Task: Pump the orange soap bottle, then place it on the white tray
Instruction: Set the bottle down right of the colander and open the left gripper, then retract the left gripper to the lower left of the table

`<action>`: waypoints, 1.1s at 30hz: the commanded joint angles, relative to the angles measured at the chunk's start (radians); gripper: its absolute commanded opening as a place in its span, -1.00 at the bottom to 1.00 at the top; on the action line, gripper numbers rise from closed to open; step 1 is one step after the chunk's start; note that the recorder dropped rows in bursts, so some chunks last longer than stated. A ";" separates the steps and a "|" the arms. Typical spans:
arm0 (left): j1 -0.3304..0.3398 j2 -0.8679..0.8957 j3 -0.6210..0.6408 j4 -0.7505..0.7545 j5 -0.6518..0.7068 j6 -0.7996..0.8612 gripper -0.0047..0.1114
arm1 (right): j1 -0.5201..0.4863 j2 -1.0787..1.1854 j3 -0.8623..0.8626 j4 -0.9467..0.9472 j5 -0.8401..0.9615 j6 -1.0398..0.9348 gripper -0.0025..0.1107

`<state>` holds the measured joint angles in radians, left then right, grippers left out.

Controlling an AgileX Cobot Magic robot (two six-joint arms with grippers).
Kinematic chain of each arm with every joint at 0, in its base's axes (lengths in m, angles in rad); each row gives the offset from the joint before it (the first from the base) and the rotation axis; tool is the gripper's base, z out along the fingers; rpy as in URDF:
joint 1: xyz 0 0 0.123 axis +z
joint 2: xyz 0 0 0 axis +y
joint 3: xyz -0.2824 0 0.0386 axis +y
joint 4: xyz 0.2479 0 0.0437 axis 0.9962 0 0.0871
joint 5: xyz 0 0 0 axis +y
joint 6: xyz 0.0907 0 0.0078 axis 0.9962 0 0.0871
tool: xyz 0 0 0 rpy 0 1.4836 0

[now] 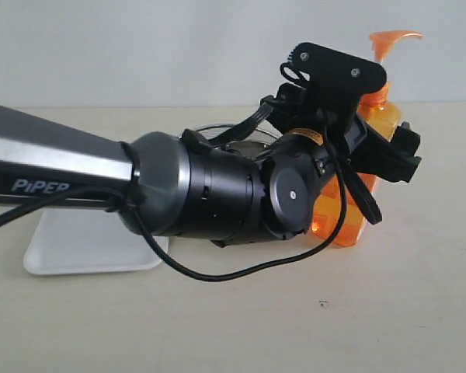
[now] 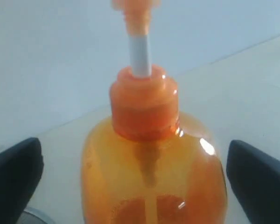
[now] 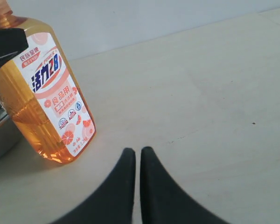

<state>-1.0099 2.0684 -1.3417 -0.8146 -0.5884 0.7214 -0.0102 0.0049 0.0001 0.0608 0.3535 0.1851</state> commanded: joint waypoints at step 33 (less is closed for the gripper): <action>-0.072 -0.640 0.846 0.030 -0.123 -0.223 0.89 | -0.006 -0.005 0.000 -0.006 -0.004 -0.005 -0.96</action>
<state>-1.0781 1.5101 -0.5736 -0.8274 -0.6898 0.5802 -0.0102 0.0049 0.0001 0.0608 0.3535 0.1851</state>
